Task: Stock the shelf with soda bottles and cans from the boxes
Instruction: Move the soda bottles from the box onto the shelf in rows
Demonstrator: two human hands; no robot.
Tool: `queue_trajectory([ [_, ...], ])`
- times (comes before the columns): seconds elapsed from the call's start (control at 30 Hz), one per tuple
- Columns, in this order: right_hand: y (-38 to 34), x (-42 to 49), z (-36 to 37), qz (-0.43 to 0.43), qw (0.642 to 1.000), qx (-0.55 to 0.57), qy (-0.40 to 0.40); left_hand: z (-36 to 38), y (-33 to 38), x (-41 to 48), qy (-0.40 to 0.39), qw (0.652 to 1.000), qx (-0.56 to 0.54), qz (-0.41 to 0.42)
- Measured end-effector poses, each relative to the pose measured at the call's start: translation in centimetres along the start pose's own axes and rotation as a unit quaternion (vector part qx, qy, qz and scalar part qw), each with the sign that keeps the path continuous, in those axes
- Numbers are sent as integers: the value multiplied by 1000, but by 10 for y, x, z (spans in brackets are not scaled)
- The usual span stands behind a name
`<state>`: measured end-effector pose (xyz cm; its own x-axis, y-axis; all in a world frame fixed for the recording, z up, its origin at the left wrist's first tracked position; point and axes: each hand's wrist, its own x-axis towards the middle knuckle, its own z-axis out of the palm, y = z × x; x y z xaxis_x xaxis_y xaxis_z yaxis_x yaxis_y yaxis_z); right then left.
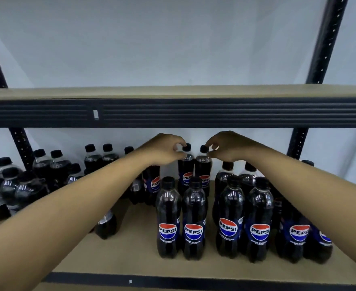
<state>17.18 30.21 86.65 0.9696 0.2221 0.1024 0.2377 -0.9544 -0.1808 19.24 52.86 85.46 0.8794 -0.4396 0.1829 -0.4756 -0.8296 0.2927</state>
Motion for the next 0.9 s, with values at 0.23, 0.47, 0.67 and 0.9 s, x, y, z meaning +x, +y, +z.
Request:
queue_trajectory([
  [0.23, 4, 66, 26, 44, 997, -47, -43, 23, -19, 75, -27, 999, 38, 5],
  [0.47, 5, 94, 38, 46, 997, -53, -29, 43, -37, 101, -2, 998, 46, 48],
  [0.67, -1, 82, 37, 20, 1000, -11, -11, 37, -50, 86, 9, 996, 9, 90],
  [0.9, -20, 48, 34, 9, 998, 37, -49, 20, -54, 49, -41, 992, -17, 114],
])
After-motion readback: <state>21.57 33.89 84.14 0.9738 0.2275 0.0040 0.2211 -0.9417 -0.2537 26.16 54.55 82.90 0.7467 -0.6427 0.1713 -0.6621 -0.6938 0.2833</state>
